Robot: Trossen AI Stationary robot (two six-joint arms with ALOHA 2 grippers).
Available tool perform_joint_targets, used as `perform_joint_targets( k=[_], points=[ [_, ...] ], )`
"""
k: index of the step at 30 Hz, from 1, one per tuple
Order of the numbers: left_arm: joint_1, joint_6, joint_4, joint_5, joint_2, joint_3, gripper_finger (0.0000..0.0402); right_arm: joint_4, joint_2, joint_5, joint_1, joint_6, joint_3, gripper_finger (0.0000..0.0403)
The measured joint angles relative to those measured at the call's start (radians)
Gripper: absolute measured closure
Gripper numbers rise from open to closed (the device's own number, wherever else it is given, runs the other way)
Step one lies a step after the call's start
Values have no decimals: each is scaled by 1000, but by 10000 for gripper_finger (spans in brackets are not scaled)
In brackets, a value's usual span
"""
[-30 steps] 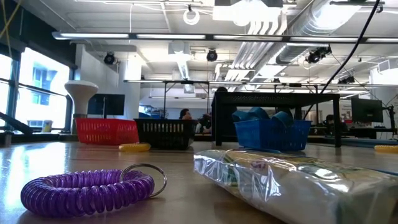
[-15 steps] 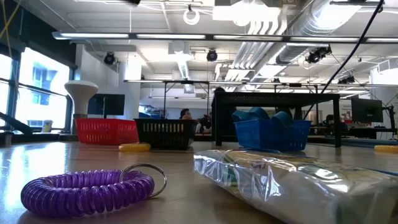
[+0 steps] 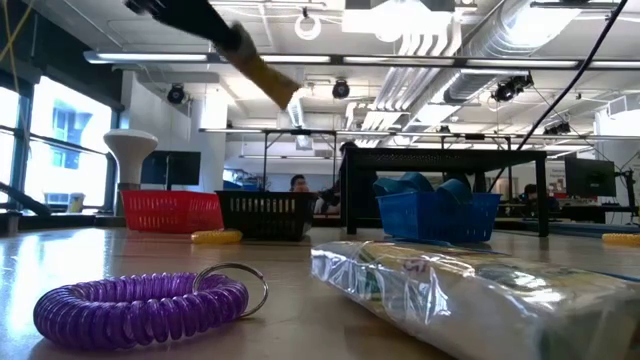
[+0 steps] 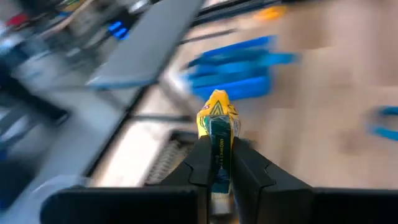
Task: Pick & Place Office Desk Supplies
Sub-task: Put the right crayon box into the black bin, then put the yellow wrist coil keychain into the orange bin
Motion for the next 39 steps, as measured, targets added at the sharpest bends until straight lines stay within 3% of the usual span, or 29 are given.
perform_joint_targets(
  k=[2,5,11,20,24,29,32,39],
  points=[
    [75,-3,-12,-6,2,0,378,-1,0,71,6,-30,0,208],
    [193,4,-17,70,46,0,378,-2,0,130,4,-50,0,208],
    [346,21,-70,128,175,-1,377,-2,3,132,-11,-67,0,208],
    [365,164,2,126,274,-1,367,13,6,108,-13,-69,-23,208],
    [346,220,23,150,274,-1,319,51,6,97,-13,-65,-61,208],
    [331,184,25,148,274,-1,258,103,7,57,-14,-63,-106,208],
    [312,191,31,79,274,-1,239,108,7,57,-14,-63,-114,208],
    [185,309,55,-267,274,-1,232,104,7,61,-15,-74,-116,208]
  ],
)
